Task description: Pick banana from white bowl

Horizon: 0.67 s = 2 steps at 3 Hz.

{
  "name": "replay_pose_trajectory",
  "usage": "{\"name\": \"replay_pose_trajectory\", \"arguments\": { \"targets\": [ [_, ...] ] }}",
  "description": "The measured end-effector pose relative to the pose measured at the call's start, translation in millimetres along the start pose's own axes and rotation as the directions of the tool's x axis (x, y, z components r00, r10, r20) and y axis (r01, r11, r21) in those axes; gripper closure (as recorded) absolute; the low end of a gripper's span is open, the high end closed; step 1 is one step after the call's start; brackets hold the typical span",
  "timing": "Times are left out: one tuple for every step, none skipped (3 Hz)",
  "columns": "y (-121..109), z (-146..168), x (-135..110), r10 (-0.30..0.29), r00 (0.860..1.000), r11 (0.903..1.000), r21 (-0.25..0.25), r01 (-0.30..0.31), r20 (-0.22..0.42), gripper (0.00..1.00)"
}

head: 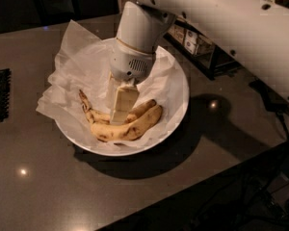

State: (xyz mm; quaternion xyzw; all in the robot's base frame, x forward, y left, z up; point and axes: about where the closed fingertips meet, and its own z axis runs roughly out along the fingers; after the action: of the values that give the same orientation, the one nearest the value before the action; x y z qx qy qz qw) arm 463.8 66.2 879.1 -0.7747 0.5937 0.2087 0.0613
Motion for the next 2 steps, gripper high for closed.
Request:
{"name": "replay_pose_trajectory", "arguments": {
  "targets": [
    [-4.6,6.0,1.6,0.013,1.0,0.9997,-0.018,-0.014,-0.019,0.5],
    [-6.3,12.1,7.4,0.035,0.999,0.9988,-0.033,-0.036,-0.028,0.5]
  ]
}}
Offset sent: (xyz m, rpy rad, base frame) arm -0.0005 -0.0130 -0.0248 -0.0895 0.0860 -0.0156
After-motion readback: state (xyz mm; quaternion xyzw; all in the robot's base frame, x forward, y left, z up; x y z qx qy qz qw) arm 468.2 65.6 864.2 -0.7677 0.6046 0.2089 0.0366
